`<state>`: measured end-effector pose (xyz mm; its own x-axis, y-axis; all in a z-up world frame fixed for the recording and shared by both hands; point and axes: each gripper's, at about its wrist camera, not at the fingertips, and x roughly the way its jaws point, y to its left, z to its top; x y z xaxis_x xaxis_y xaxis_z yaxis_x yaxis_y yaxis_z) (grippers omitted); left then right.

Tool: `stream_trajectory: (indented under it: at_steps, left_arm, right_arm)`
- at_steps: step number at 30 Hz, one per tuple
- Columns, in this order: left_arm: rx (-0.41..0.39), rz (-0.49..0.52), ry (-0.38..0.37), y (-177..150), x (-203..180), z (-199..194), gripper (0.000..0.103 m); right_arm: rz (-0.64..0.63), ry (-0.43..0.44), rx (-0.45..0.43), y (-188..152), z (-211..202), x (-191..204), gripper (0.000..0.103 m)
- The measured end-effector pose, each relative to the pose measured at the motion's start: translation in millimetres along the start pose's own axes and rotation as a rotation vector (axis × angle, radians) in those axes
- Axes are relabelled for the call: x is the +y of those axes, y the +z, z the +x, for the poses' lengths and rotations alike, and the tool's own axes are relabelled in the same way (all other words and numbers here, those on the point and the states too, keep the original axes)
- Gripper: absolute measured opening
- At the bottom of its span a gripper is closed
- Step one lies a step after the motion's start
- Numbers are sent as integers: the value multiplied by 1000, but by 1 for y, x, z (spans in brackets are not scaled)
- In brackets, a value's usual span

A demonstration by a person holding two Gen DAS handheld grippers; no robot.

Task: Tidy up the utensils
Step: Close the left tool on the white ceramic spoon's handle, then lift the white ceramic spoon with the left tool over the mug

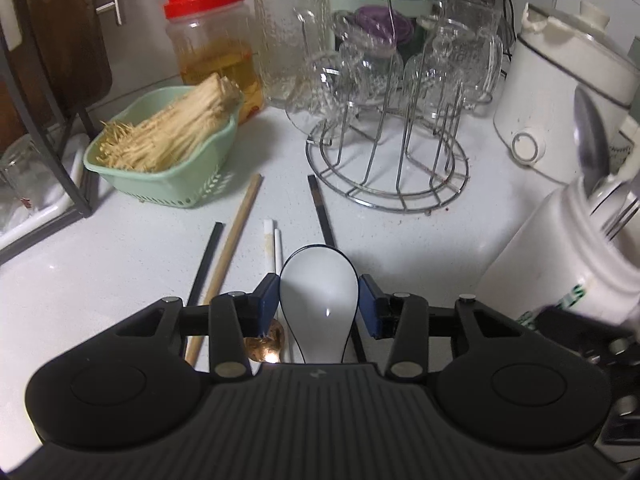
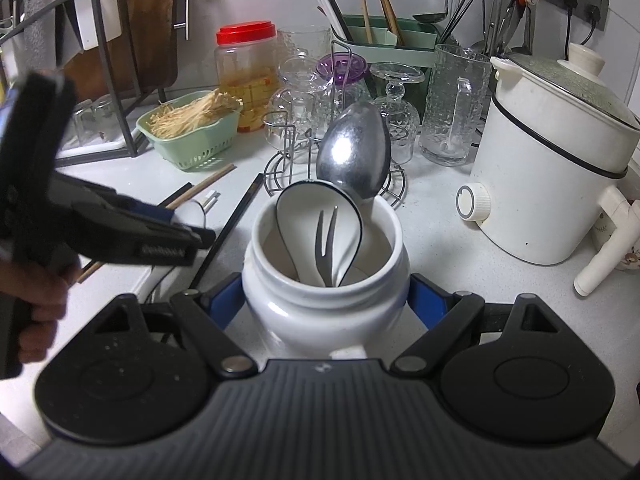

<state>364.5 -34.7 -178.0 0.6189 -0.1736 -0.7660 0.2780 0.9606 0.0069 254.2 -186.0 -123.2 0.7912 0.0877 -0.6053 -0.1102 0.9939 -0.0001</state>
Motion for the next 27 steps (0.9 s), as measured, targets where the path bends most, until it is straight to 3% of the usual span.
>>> stream_trajectory:
  at_steps: [17,27]
  left_arm:
    - [-16,-86,-48,-3,-15,-62,48]
    - [-42,-73,-90,1,-22,-84,48]
  right_arm:
    - [-64,-10,-15,-4,2,4,90]
    - [-79,-21,-36,-7,2,7,91]
